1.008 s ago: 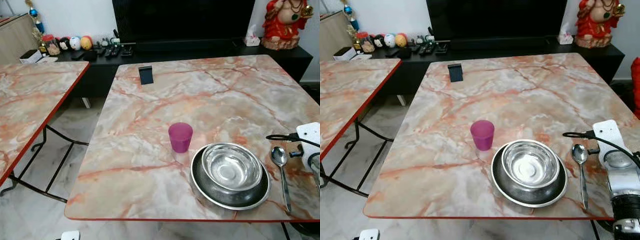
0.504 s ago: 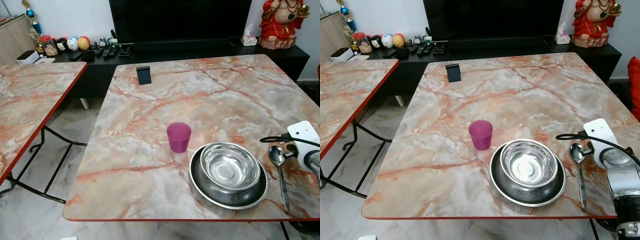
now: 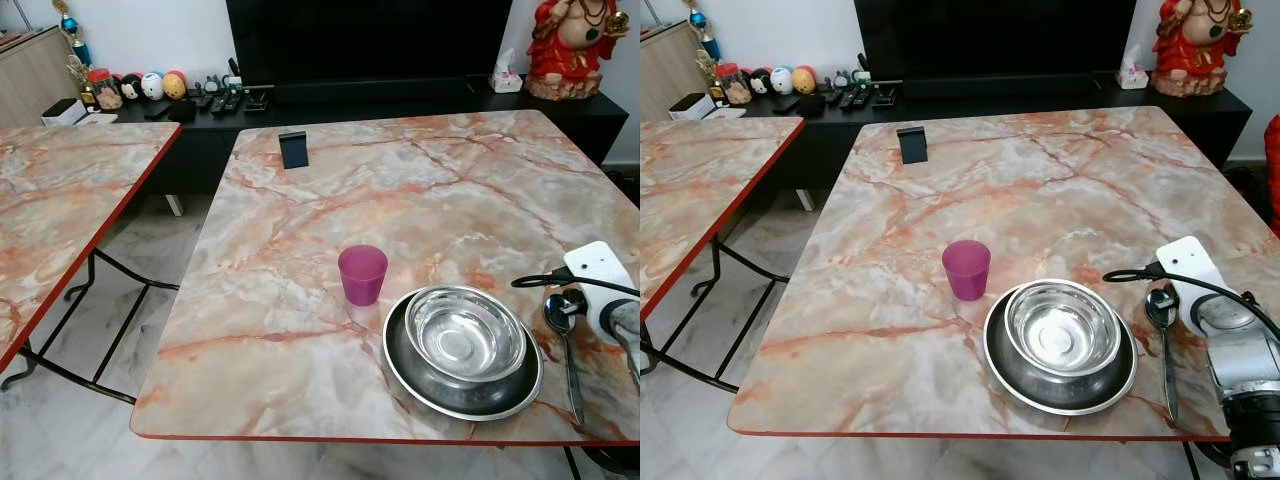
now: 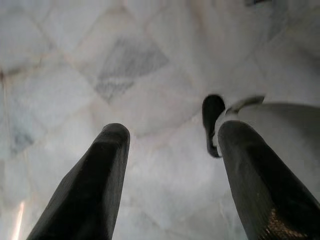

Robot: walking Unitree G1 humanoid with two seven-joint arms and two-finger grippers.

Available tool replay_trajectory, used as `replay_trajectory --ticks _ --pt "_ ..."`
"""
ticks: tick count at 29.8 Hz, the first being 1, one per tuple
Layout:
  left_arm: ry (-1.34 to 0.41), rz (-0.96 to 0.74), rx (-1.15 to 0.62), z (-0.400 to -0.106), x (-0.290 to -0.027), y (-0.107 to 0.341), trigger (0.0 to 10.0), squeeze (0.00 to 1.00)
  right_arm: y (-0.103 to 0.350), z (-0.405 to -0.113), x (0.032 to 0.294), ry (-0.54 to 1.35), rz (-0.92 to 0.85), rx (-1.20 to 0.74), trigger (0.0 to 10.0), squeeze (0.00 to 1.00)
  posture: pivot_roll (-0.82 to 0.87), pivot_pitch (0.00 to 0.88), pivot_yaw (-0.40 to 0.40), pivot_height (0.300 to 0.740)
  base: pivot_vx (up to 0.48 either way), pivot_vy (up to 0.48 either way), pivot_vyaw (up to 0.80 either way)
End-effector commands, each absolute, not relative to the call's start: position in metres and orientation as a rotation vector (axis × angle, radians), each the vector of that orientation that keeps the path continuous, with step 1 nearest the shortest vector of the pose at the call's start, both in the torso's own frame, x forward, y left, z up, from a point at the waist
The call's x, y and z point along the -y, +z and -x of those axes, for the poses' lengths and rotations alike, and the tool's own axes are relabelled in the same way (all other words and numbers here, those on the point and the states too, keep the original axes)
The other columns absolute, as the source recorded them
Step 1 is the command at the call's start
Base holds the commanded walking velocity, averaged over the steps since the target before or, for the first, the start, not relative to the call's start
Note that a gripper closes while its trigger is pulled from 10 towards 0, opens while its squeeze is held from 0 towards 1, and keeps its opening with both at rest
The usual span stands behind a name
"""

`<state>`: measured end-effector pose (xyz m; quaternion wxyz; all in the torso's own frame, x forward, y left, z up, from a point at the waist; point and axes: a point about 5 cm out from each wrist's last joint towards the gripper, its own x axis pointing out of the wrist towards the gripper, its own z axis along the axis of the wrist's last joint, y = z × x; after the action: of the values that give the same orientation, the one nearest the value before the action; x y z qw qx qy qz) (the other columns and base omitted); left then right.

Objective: Setting the table

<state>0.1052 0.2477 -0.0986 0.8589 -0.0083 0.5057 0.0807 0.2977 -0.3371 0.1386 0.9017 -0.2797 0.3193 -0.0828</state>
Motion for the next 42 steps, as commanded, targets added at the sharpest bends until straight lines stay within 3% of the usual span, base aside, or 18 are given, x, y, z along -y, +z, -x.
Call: replay_trajectory --ticks 1,7,23,42 --pt "0.176 0.016 -1.072 -0.100 -0.249 -0.099 10.0 0.00 0.143 -0.296 0.341 -0.201 0.605 -0.653 10.0 0.00 -0.17 0.000 0.094 0.732 0.000 0.000 0.00" --pt "0.168 0.011 -1.046 -0.112 -0.250 -0.096 10.0 0.00 0.149 -0.295 0.346 -0.257 0.605 -0.621 10.0 0.00 -0.18 0.000 0.096 0.732 0.000 0.000 0.00" --pt "0.169 0.011 -1.017 -0.134 -0.251 -0.090 10.0 0.00 0.141 -0.289 0.345 -0.183 0.697 -0.712 10.0 0.00 -0.17 0.000 0.091 0.732 0.000 0.000 0.00" --pt "0.162 0.012 -1.013 -0.137 -0.246 -0.090 10.0 0.00 0.138 -0.291 0.337 -0.142 0.676 -0.709 10.0 0.00 -0.17 0.000 0.091 0.732 0.000 0.000 0.00"
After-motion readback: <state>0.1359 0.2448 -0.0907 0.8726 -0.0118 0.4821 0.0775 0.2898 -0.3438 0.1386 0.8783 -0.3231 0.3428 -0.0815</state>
